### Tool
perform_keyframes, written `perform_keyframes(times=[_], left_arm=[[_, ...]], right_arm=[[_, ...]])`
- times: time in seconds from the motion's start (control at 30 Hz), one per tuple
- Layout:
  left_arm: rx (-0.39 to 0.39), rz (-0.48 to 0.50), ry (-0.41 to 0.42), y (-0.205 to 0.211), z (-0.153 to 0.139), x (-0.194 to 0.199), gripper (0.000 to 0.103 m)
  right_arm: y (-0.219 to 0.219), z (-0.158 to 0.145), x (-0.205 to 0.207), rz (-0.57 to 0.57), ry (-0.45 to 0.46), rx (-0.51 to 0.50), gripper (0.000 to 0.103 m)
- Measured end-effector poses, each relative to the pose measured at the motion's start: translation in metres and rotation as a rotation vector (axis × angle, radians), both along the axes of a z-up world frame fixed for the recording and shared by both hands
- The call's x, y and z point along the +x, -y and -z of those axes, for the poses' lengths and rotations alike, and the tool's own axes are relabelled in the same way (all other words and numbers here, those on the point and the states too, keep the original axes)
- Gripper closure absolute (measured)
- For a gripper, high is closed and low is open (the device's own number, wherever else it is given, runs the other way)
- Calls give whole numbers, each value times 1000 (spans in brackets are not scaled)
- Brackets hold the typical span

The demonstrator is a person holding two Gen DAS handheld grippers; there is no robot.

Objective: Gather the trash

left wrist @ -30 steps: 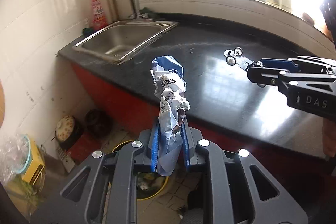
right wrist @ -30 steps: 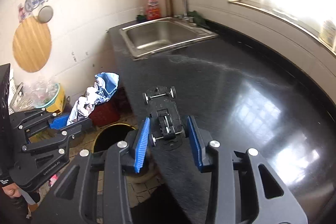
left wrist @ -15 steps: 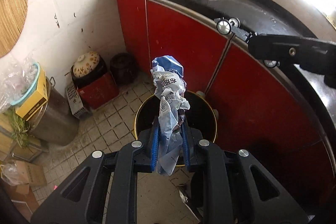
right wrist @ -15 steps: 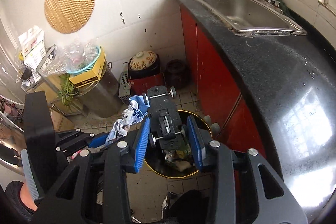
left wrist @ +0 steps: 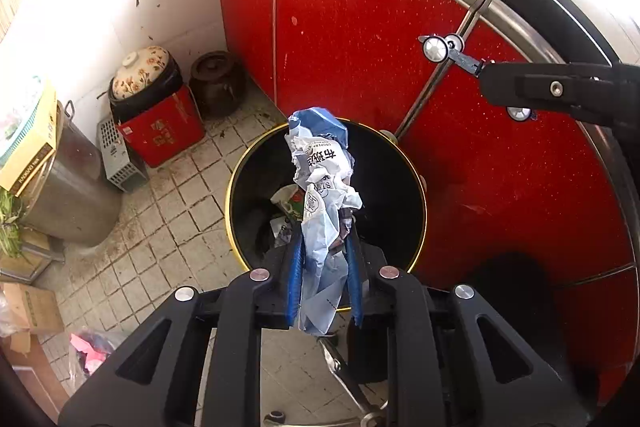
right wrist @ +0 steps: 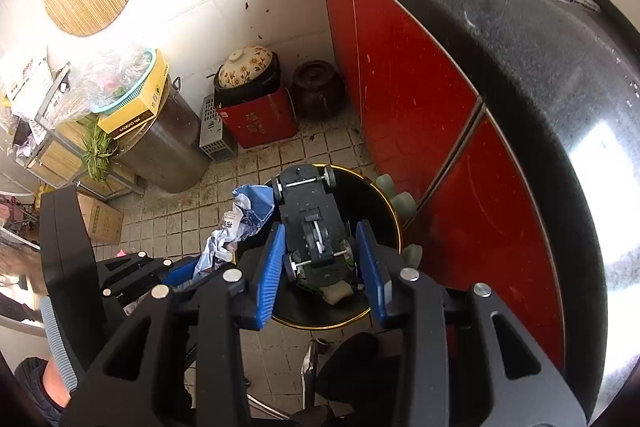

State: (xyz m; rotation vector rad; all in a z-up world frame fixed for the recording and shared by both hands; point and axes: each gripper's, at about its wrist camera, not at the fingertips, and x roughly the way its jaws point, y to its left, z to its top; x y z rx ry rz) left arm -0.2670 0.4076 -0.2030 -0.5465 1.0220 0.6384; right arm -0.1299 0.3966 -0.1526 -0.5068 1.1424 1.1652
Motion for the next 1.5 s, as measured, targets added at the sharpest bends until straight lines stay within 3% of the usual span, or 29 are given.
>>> perform_keyframes(times=[0.03,0.07,0.1,0.13,0.47,0.73,0.9,1.17,1.3,1.4,1.5], left_arm=[[-4,4,0,0,2,1,80],[-4,4,-7,0,4,2,66],[5,4,-11,2,4,2,44],[22,2,-10,1,4,2,37],[68,-19,-5,-2,-15,4,32],[151,16,41,18,-73,30,16],[212,111,125,62,-131,74,8],[239,492,295,200,-206,183,7],[249,665,364,276,-223,223,7],[183,777,406,331,-225,249,7],[155,860,395,373,-219,265,7]], right_arm=[[-2,2,1,5,-8,-5,61],[-2,4,2,10,-15,-10,45],[-3,5,3,20,-18,-8,37],[-4,4,4,24,-21,5,31],[14,-21,14,26,-10,62,28],[76,-83,36,104,45,156,15],[166,-131,66,272,151,190,9],[369,-172,106,753,316,140,8],[475,-177,106,1015,371,82,8],[539,-177,100,1166,398,48,8],[593,-174,92,1283,426,-3,8]])
